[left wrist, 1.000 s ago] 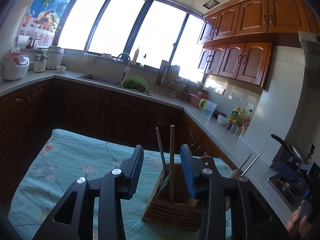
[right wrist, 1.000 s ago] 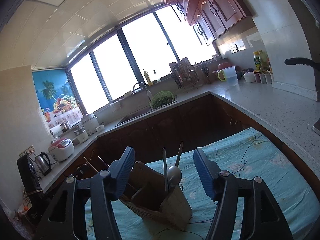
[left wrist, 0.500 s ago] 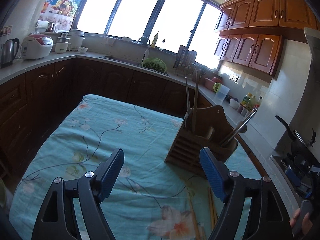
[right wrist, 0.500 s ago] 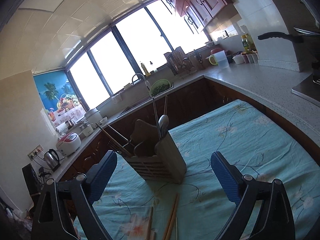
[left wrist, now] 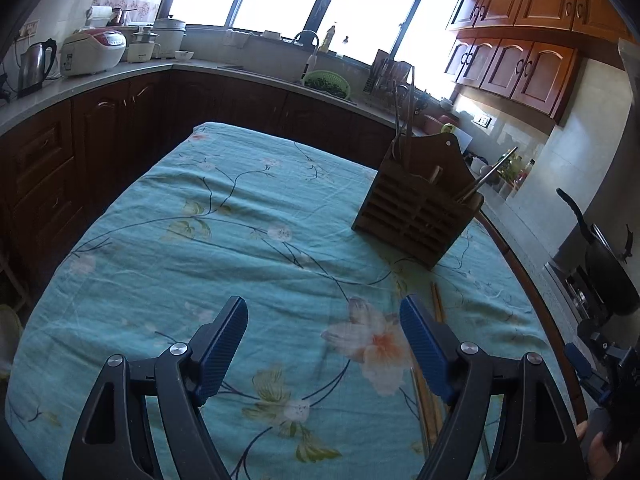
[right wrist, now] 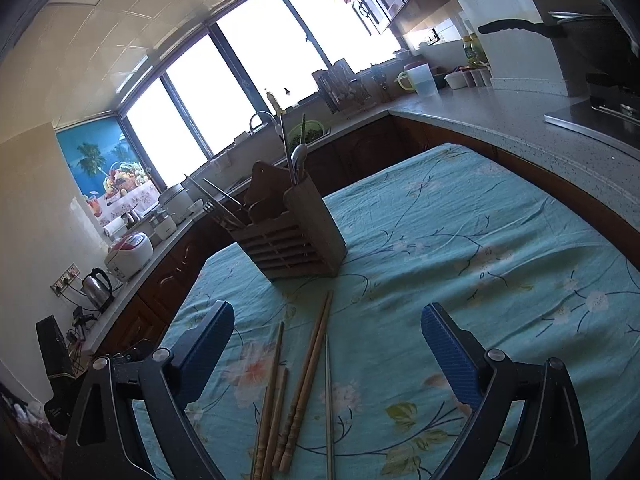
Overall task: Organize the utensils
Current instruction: 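Withdraw both open tools from the holder toward the loose chopsticks, then grasp a wooden chopstick with the left tool while the right tool grasps another wooden chopstick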
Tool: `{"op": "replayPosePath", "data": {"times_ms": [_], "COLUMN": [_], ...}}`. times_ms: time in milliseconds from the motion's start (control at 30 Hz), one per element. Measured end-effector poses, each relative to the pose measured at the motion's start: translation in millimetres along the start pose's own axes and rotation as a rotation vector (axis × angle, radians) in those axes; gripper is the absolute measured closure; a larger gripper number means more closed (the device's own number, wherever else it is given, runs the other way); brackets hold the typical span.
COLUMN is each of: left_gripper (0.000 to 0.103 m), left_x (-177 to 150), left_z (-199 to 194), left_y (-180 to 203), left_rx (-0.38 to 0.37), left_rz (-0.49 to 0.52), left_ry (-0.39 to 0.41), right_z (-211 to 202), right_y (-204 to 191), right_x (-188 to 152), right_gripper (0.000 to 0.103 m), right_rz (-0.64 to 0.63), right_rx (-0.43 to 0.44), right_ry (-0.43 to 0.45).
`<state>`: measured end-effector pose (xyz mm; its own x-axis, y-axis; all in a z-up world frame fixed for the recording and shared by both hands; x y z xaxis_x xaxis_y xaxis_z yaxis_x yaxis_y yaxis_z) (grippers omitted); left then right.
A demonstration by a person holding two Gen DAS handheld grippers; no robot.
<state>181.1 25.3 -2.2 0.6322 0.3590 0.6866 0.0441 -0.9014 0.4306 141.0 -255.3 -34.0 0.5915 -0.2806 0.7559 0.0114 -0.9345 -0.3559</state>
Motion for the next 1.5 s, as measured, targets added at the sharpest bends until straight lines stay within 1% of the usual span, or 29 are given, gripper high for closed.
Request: {"op": "replayPosePath", "data": {"times_ms": [233,367,467,500,633,667,733,800,833,867,900,967,1000,1033,1100,1200,1300,1400,1500], "left_gripper": [0.025,0.025,0.025,0.025,0.025,0.025,0.025,0.025,0.025,0.025,0.025,0.025,0.025,0.025,0.025,0.025,0.025,0.025,0.025], "left_x": [-24.6,-30.2,-31.2,-31.0,-29.6,-29.3,-28.1,-27.2,-27.0,-26.7,-26.2,-25.4,-25.2,-24.0,-23.7,-24.0,-25.8,-28.0,-27.5], "left_z": [3.1,6.4,11.1,13.3,15.3,14.8,18.3,20.9,21.6,22.3,23.7,24.9,25.8,26.6,28.4,36.1,43.6,50.9,52.3], "left_y": [-1.1,5.5,7.7,6.9,2.1,0.5,-2.2,-4.5,-5.7,-6.7,-6.2,-6.7,-6.9,-6.8,-7.5,-6.7,-1.7,2.1,2.9], "left_rx": [0.006,0.019,0.026,0.031,0.049,0.053,0.061,0.069,0.073,0.078,0.08,0.08,0.083,0.085,0.084,0.084,0.072,0.067,0.072], "left_rz": [0.017,0.043,0.049,0.047,0.04,0.038,0.032,0.025,0.022,0.02,0.018,0.018,0.02,0.02,0.017,0.013,0.013,0.014,0.02], "left_ry": [-0.061,-0.087,-0.099,-0.102,-0.109,-0.11,-0.112,-0.116,-0.12,-0.122,-0.124,-0.128,-0.129,-0.129,-0.134,-0.155,-0.169,-0.188,-0.187], "right_z": [5.8,10.7,15.6,17.5,35.2,41.2,55.6,71.0,79.0,87.0,94.1,106.2,111.0,114.6,114.1,112.6,113.1,114.8,115.4], "right_y": [2.5,1.7,-1.5,-3.2,-9.7,-11.2,-18.8,-28.9,-33.3,-37.5,-40.8,-44.0,-44.3,-43.3,-41.0,-39.8,-36.2,-38.1,-43.1], "right_x": [-25.9,-32.1,-32.0,-31.4,-27.6,-26.0,-24.9,-28.3,-30.6,-33.7,-37.0,-44.4,-48.3,-51.9,-52.4,-51.7,-50.0,-46.6,-45.8], "right_gripper": [0.007,0.007,0.009,0.011,0.032,0.034,0.042,0.048,0.054,0.057,0.063,0.065,0.068,0.075,0.076,0.076,0.072,0.073,0.073], "right_rz": [-0.01,-0.026,-0.051,-0.066,-0.102,-0.107,-0.135,-0.173,-0.198,-0.224,-0.242,-0.27,-0.291,-0.304,-0.301,-0.346,-0.316,-0.287,-0.292], "right_rx": [-0.005,-0.011,-0.016,-0.02,-0.026,-0.022,-0.016,-0.008,-0.014,-0.024,-0.027,-0.04,-0.064,-0.081,-0.072,-0.105,-0.062,-0.044,-0.031], "right_ry": [-0.053,-0.078,-0.093,-0.095,-0.144,-0.158,-0.199,-0.244,-0.268,-0.295,-0.32,-0.366,-0.386,-0.403,-0.404,-0.421,-0.422,-0.411,-0.401]}}
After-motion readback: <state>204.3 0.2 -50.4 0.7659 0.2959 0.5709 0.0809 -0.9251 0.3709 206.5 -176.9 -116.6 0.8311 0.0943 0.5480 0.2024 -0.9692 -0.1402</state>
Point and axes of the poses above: each gripper's, at about its wrist camera, not at the fingertips, and z roughly the way its jaws point, y to its right, x to its top, the point moved 4 cm from there along z, roughly the way its jaws point, and after that the axes turned 6 degrees about -z, right-handed, at the moved point
